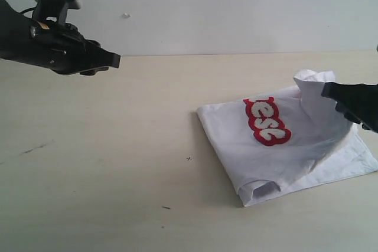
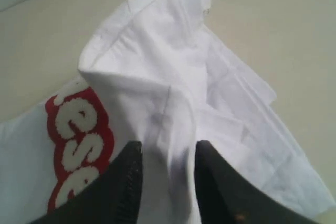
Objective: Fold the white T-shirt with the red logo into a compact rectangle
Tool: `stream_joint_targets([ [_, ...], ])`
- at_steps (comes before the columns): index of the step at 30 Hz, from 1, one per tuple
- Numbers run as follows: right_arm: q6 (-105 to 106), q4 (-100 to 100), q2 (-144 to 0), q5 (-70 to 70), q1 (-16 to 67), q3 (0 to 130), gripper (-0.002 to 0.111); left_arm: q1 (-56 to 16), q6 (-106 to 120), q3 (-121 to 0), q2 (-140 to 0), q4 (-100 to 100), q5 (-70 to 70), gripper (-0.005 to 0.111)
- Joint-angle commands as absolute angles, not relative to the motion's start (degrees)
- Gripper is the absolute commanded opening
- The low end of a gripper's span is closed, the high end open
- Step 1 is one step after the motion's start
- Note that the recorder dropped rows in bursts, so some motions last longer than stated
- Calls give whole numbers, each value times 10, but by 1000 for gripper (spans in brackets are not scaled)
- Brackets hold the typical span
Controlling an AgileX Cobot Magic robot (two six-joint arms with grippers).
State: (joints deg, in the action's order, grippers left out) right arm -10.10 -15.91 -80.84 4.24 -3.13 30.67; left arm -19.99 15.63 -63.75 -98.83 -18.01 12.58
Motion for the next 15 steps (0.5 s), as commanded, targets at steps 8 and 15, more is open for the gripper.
stream_joint_targets([
  [8,-24,-188,-799,84,-95,306,36,-200,156,-635,-986,-189,120,35],
  [15,38,-188,-741,87,-93,326,27,-200,156,-635,-986,-189,101,35],
])
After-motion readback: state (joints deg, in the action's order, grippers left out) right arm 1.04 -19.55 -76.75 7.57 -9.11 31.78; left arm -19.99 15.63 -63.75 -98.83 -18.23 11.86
